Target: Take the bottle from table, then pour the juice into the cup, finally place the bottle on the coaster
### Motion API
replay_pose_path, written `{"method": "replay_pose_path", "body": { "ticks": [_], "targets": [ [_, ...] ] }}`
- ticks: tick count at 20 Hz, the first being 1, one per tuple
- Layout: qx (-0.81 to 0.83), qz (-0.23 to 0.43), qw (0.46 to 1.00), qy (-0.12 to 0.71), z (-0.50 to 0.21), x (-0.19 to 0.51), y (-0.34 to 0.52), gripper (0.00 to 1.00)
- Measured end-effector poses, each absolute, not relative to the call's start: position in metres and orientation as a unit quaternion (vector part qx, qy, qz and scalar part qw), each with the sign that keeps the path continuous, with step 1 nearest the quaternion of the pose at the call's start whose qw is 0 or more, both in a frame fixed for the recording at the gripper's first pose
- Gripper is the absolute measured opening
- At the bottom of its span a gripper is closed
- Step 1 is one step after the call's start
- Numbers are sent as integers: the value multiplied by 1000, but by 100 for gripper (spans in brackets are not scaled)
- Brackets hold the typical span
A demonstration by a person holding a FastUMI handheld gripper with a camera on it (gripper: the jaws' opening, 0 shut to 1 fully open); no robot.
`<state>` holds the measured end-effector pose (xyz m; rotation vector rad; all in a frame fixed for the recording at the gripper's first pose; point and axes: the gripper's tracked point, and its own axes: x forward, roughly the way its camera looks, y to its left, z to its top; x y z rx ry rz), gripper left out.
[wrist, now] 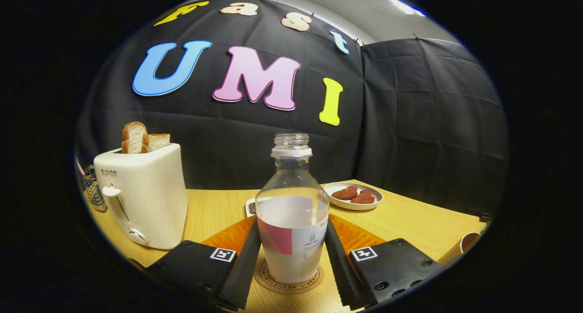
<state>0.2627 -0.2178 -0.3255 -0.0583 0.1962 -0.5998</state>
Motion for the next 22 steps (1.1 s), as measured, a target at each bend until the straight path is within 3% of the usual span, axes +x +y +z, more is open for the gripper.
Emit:
{"method": "replay_pose_path", "body": {
  "ticks": [5, 9, 22],
  "targets": [
    [-12, -287, 952, 106, -334, 264, -217, 78],
    [-3, -283, 951, 122, -339, 260, -218, 97],
    [-7, -255, 959, 120, -308, 198, -191, 97]
  ]
}}
